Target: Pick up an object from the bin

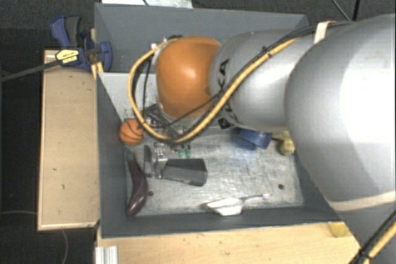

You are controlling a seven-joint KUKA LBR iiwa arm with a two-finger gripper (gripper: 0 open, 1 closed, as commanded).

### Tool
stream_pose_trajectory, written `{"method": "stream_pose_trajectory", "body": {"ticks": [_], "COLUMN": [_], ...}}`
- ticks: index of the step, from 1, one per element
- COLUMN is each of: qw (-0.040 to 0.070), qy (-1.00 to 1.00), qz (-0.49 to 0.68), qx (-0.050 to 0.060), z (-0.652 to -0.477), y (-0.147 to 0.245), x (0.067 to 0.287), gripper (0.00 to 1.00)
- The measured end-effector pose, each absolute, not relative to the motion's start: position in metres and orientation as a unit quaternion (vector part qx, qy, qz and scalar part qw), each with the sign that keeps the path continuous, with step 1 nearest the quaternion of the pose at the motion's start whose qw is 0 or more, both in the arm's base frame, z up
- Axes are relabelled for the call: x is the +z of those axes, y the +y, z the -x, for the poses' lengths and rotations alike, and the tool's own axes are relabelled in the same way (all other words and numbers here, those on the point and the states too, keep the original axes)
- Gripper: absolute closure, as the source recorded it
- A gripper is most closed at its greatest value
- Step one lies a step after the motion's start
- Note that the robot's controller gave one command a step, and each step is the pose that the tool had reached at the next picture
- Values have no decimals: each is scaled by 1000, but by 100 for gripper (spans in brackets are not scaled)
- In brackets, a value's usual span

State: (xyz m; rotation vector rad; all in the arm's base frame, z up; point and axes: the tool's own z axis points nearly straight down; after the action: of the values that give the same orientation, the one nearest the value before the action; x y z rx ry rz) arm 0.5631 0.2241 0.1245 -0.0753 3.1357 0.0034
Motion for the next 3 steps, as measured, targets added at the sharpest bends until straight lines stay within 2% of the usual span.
{"method": "stream_pose_trajectory", "body": {"ticks": [1, 2, 3], "qw": [4, 4, -2], "qy": [995, 994, 995], "qz": [-104, -105, -100], "qx": [1, 1, -1], "z": [-518, -518, -513], "y": [216, 216, 216], "x": [92, 92, 122], "gripper": [100, 100, 100]}}
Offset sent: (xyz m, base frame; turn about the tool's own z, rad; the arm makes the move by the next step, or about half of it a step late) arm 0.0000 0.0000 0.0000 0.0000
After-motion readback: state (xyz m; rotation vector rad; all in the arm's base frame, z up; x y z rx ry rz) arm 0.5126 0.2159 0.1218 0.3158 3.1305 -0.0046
